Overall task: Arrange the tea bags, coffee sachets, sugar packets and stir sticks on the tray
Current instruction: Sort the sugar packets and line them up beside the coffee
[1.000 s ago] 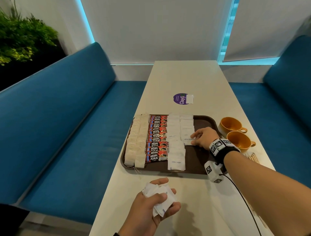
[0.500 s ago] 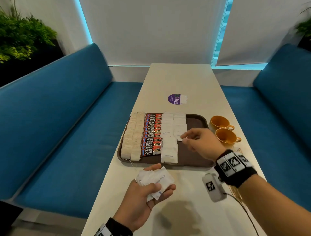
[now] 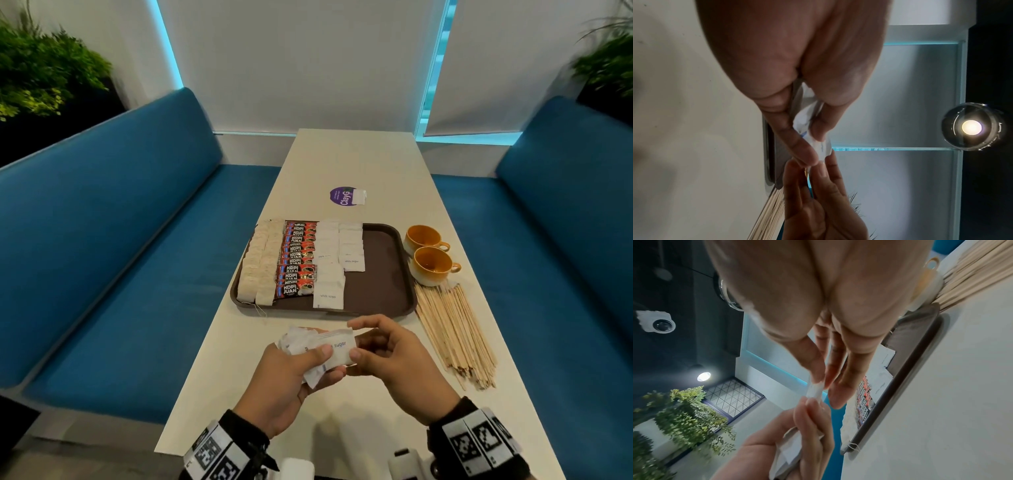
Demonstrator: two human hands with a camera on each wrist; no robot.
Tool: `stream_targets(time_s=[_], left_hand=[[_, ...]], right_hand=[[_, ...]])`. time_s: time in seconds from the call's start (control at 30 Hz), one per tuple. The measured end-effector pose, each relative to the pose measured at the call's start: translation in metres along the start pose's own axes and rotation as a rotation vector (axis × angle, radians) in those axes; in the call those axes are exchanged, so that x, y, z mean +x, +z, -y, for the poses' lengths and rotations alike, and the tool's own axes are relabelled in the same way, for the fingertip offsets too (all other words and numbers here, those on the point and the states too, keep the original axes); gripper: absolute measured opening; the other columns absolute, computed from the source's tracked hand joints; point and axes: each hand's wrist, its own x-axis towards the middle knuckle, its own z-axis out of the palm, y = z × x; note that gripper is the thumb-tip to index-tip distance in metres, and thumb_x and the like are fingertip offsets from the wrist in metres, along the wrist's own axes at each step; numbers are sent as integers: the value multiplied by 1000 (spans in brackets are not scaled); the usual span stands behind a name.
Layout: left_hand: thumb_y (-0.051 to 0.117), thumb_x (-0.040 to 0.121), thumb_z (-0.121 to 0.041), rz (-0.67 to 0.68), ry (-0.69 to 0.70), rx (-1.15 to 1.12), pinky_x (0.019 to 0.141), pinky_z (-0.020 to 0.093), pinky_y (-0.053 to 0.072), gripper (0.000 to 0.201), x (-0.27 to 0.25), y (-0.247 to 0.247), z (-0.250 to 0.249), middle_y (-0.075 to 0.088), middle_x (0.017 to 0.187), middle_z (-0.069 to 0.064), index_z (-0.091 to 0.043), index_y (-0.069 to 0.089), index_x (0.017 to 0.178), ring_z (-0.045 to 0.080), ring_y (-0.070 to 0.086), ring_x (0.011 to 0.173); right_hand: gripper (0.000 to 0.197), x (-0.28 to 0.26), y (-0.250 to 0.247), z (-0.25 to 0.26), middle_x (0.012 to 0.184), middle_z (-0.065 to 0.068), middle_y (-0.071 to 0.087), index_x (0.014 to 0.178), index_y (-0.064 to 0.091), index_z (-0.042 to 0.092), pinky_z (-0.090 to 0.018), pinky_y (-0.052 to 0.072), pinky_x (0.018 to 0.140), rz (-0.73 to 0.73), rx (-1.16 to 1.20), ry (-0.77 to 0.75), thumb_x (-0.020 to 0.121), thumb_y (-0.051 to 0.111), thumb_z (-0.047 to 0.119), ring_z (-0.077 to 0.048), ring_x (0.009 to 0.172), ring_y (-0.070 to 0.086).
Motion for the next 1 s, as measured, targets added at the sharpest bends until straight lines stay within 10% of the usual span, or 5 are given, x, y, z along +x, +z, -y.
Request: stream_targets(time_s=[0.3, 0.43, 0.63, 0.83, 1.0], left_hand=[[77, 88, -9, -123, 107, 277, 59, 35, 56, 24, 3, 0, 9, 69, 81, 19, 7, 63, 100, 32, 64, 62], [71, 94, -19, -142, 145, 357, 52, 34, 51, 22, 2, 0, 11, 70, 76, 20, 2, 67, 99, 32, 64, 59], [71, 94, -26, -111, 127, 288, 48, 29, 44, 30, 2, -1, 11, 66, 74, 19, 3, 66, 103, 29, 58, 57], [81, 79, -1, -63, 109, 336, 49, 29, 43, 29, 2, -8, 13, 65, 76, 16, 2, 65, 104, 27, 57, 59], [77, 82, 6, -67, 150, 318, 51, 30, 44, 23, 7, -9, 14, 65, 74, 14, 1, 66, 102, 27, 58, 61]], right_hand=[[20, -11, -1, -1, 82, -8, 75, 83, 73, 5, -43, 63, 74, -48, -130, -120, 86, 68, -14, -29, 70, 72], [24, -16, 0, 3, 82, -2, 78, 100, 79, 14, -23, 57, 69, -70, -202, -80, 88, 71, -6, -25, 70, 74], [42, -20, -2, 3, 72, -9, 76, 115, 76, 25, -26, 56, 77, -53, -221, -77, 80, 83, 1, -19, 70, 75], [43, -19, -6, 6, 74, -6, 77, 117, 75, 26, -15, 53, 71, -103, -214, -86, 81, 84, 5, -14, 71, 74], [33, -16, -6, 4, 79, -9, 78, 112, 77, 22, -32, 60, 82, -126, -131, -77, 85, 79, 3, -24, 76, 76]])
